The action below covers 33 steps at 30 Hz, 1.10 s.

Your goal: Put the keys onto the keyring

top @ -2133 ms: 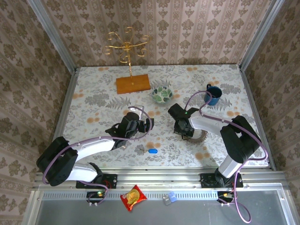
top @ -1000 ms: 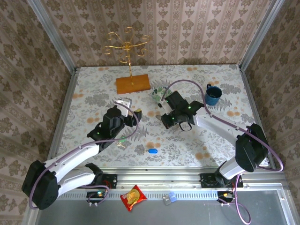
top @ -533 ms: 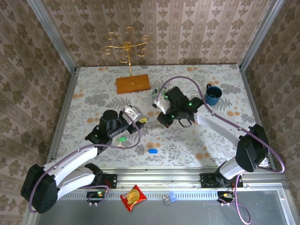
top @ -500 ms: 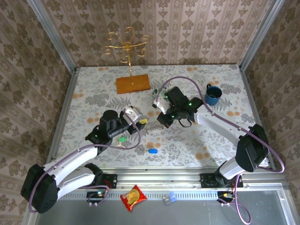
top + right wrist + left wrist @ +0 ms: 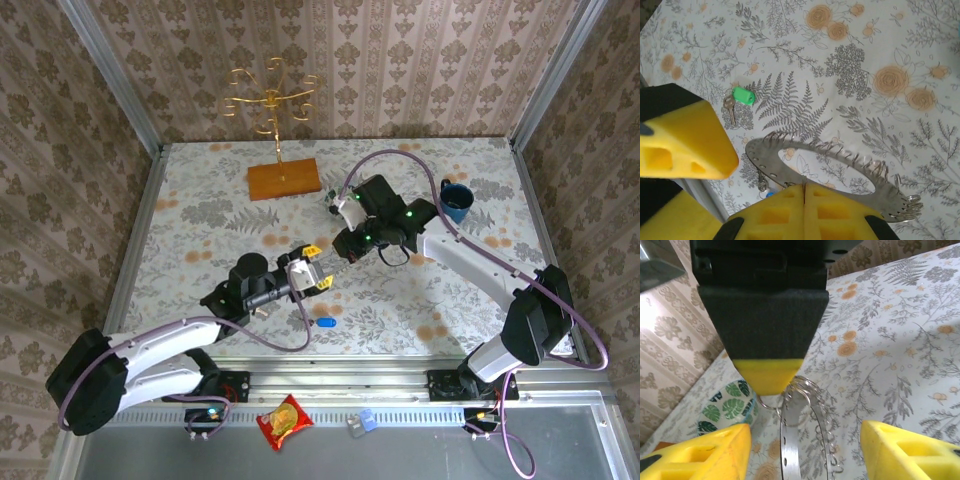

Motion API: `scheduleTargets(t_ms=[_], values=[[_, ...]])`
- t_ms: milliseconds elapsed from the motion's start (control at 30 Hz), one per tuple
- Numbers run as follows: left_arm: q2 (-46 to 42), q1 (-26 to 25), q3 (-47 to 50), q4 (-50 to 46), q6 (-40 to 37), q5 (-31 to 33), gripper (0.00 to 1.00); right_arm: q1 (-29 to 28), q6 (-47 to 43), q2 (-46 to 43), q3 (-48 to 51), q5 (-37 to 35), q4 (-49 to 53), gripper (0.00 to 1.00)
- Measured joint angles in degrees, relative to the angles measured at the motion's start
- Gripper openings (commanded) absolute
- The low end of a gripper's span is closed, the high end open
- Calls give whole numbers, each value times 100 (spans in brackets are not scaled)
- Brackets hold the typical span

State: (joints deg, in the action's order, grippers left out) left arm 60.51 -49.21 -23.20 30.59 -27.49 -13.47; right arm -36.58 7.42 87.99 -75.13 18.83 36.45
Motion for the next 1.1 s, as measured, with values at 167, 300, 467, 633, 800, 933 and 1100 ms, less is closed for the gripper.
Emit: scheduleTargets(t_ms=[167,300,467,633,800,933,1100], values=[[103,-208,0,304,-330,468,52,0,890,-2,0,-35,42,0],[225,-330,2,479,-616,772,52,0,1499,-20,0,-31,85,0],[254,-374,9,612,-863,916,50,0,1947,-66,-2,-9,114,0],[254,-376,9,614,-1012,946,52,0,2122,-127,-4,11,118,0],[258,-393,9,608,-1156,968,56,0,2194,-175,-26,11,153,0],[372,-402,9,614,-1228,1021,53,0,2262,-179,-70,35,151,0],[673,-407,-2,732,-1333,1126,48,0,2299,-179,-79,111,153,0]])
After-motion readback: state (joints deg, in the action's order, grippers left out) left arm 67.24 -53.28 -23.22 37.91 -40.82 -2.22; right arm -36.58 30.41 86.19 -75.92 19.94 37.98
